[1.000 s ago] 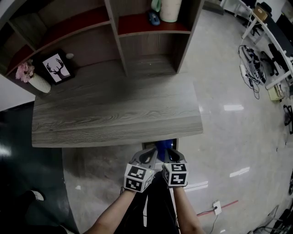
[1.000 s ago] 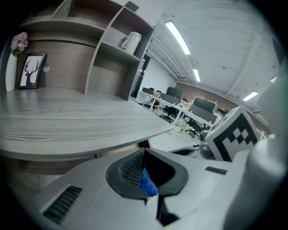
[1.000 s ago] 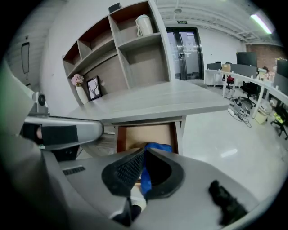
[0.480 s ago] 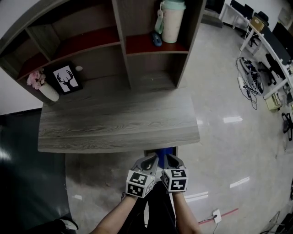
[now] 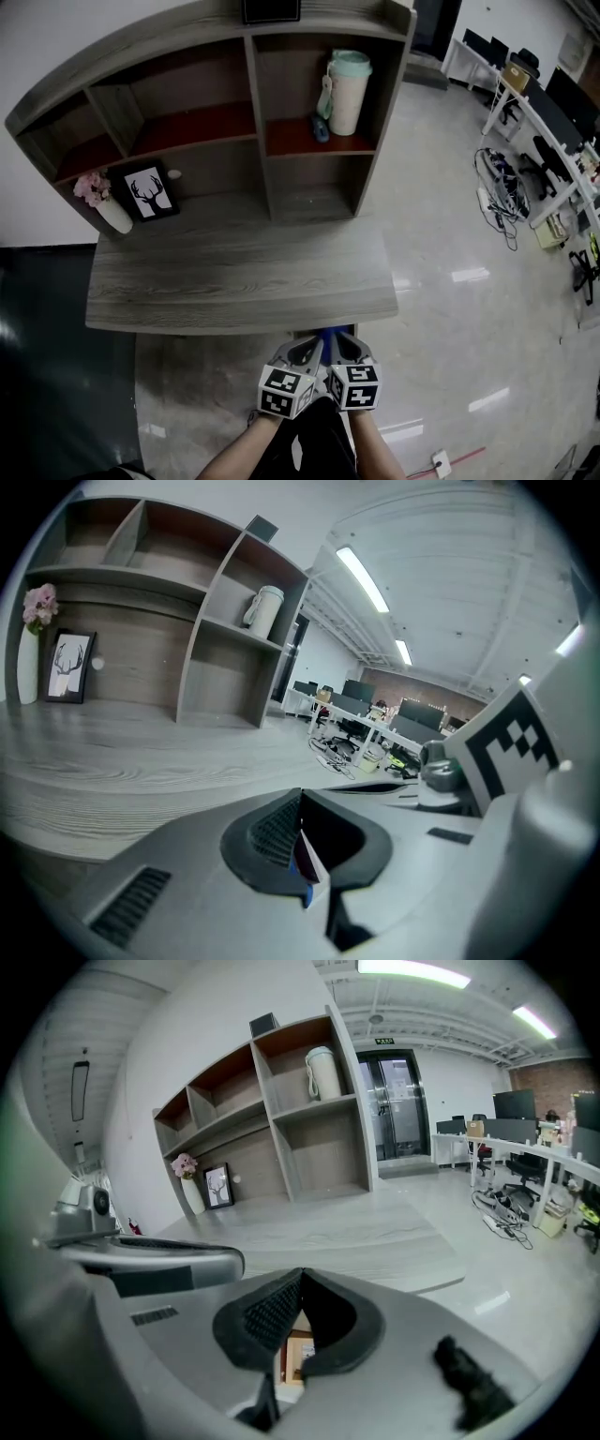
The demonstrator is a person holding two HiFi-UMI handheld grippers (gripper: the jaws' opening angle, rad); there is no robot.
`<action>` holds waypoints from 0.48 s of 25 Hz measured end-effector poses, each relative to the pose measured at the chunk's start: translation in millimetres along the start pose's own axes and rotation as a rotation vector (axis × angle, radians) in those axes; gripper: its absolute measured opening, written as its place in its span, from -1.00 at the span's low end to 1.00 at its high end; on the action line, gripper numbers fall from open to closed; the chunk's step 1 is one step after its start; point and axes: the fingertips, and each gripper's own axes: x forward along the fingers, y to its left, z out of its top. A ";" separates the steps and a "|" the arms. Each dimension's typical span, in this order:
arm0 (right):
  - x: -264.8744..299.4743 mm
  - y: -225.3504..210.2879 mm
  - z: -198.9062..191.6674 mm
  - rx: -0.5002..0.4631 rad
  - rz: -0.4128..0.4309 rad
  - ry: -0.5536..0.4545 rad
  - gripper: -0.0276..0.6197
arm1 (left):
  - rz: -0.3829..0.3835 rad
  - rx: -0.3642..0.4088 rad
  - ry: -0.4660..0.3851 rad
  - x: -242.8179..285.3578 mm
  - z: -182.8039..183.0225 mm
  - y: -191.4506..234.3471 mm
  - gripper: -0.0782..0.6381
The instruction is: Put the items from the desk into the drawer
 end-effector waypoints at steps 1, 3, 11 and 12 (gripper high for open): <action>-3.0 1.5 5.1 -0.002 0.000 -0.010 -0.88 | 0.001 0.000 -0.005 -2.1 3.8 -0.4 -0.75; -7.4 3.2 17.1 -0.014 0.000 -0.032 -0.88 | 0.001 0.003 -0.018 -4.2 11.9 -0.8 -0.75; -27.2 5.0 55.5 -0.032 0.004 -0.097 -0.88 | 0.014 0.014 -0.055 -14.0 39.1 -1.7 -0.75; -30.0 3.7 58.7 -0.029 0.004 -0.105 -0.88 | 0.014 0.016 -0.061 -15.6 42.6 -2.1 -0.75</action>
